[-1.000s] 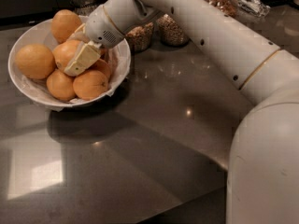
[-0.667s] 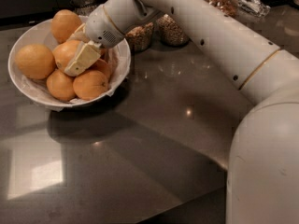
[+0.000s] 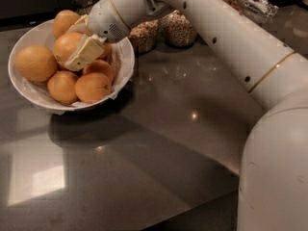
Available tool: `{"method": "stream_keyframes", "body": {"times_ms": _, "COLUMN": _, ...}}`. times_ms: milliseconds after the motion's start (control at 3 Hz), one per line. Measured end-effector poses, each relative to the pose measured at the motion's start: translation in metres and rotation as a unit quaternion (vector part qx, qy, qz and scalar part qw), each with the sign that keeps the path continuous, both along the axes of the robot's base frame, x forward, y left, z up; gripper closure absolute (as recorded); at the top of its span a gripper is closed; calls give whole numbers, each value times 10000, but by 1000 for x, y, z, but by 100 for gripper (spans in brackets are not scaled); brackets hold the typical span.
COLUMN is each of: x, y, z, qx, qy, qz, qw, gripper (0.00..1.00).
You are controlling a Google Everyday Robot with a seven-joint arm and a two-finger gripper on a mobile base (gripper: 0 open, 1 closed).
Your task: Pick orange from white bowl
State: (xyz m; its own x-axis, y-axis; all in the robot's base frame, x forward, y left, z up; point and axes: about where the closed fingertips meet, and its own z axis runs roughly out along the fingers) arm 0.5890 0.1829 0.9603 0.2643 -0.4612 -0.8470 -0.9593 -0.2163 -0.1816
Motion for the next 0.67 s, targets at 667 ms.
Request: {"method": "stream_keyframes", "body": {"times_ms": 667, "x": -3, "y": -9, "z": 27, "qx": 416, "qy": -214, "qz": 99, "qw": 9989, "gripper": 100}}
